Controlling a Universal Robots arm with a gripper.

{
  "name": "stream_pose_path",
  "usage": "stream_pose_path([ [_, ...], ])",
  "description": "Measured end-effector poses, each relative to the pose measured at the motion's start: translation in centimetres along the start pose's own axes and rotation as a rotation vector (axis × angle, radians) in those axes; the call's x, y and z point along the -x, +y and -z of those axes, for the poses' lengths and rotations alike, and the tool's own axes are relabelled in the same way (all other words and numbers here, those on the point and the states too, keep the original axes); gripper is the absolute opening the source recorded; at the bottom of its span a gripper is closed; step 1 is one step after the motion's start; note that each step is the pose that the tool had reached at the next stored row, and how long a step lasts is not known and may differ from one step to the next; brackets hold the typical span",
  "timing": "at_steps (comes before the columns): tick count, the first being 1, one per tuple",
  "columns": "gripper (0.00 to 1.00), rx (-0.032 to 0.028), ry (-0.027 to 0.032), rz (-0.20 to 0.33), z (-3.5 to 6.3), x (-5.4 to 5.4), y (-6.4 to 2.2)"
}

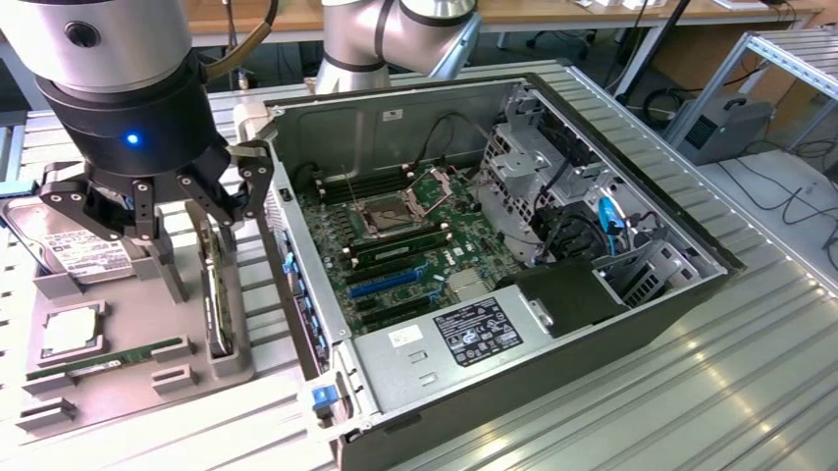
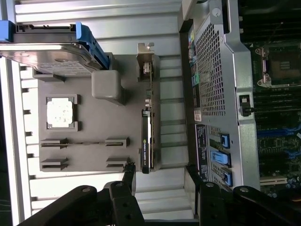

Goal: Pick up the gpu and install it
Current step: 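Pick up the gpu and move the gpu toward the slot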

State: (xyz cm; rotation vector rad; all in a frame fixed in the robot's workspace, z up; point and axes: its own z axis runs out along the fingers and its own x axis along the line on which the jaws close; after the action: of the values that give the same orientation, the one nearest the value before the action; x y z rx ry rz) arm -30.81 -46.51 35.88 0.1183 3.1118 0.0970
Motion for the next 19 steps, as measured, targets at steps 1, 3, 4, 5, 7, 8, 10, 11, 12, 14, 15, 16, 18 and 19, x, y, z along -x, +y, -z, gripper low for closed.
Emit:
stream_pose_path([
  [1,0.54,0.0,0.0,0.0,-0.02,0.0,0.0],
  [3,0.54,0.0,0.0,0.0,-0.07,0.0,-0.01],
  [4,0.54,0.0,0.0,0.0,-0.1,0.0,-0.01],
  [5,0.54,0.0,0.0,0.0,-0.12,0.0,-0.01],
  [7,0.54,0.0,0.0,0.0,-0.16,0.0,-0.01],
  [8,0.54,0.0,0.0,0.0,-0.18,0.0,-0.01],
  [10,0.54,0.0,0.0,0.0,-0.24,-0.01,-0.02],
  [11,0.54,0.0,0.0,0.0,-0.27,-0.01,-0.02],
  [12,0.54,0.0,0.0,0.0,-0.29,-0.01,-0.02],
  [14,0.54,0.0,0.0,0.0,-0.33,-0.01,-0.02],
  [15,0.54,0.0,0.0,0.0,-0.35,-0.01,-0.02],
  [16,0.54,0.0,0.0,0.0,-0.38,-0.01,-0.03],
  [18,0.54,0.0,0.0,0.0,-0.42,-0.01,-0.03],
  [19,0.54,0.0001,0.0,0.0,-0.45,-0.01,-0.03],
])
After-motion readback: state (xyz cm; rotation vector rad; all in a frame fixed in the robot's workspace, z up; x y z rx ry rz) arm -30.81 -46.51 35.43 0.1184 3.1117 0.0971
